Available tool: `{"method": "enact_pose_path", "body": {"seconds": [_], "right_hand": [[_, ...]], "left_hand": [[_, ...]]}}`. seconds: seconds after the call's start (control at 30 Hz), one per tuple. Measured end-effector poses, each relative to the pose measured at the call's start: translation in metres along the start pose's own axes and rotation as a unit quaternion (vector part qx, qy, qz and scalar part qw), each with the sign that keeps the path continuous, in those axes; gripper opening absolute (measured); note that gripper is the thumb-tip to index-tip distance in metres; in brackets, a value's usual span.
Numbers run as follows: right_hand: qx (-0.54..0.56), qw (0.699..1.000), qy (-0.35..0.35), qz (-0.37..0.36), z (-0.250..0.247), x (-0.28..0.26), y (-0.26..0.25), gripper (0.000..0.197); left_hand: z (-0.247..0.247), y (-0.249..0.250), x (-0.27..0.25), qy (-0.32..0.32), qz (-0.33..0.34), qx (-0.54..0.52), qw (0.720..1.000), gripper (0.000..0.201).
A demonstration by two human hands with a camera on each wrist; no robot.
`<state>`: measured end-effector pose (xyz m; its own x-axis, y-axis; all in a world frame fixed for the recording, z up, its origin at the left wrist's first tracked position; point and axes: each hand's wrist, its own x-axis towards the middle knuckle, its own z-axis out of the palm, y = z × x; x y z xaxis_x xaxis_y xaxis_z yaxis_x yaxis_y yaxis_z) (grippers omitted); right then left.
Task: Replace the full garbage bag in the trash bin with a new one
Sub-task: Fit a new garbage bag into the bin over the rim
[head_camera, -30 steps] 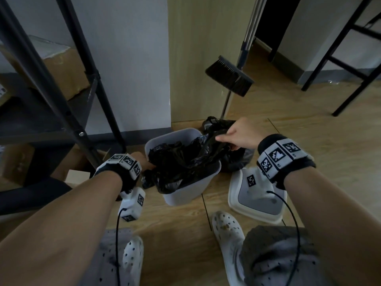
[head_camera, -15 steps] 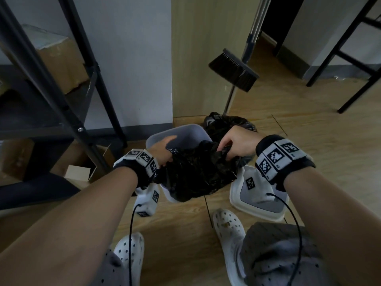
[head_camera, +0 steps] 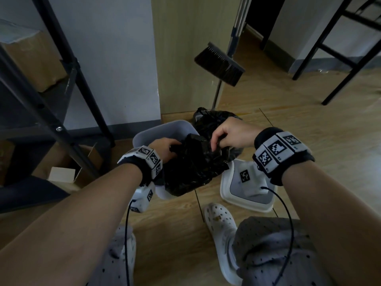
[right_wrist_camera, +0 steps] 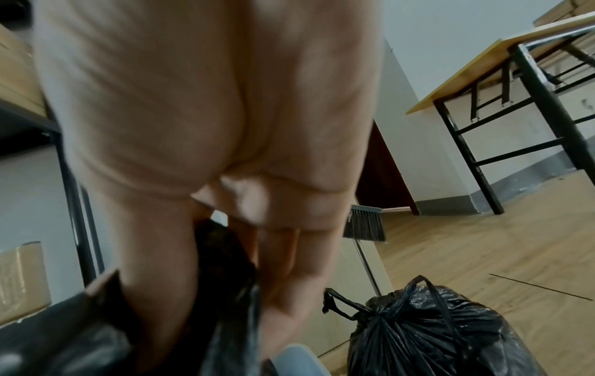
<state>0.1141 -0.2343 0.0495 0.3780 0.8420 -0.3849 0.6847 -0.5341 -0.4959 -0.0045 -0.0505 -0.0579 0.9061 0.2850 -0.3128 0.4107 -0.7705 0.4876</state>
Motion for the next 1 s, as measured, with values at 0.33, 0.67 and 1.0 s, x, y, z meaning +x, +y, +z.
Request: {"method": "enact_pose_path", "body": {"seconds": [0.33,0.67,1.0], "right_hand": [[0.050,0.984,0.165,0.034,-0.006,0.001,0.002,0.035],[0.158,0.888,0.432,-0.007,0.001,0.011,0.004,0.032],[0.024,0.959,0.281,0.014,0.041,0.037,0.018,0.006]], "left_hand": [[-0.040,0.011,-0.006,0.169,-0.035,-0.115,0.978,0.023],[-0.090,-0.004,-0.031,0.348,-0.017,-0.420,0.838,0.017],[-0.050,-0.037,-0.044,0.180,-0.001,-0.209,0.961,0.028]]}}
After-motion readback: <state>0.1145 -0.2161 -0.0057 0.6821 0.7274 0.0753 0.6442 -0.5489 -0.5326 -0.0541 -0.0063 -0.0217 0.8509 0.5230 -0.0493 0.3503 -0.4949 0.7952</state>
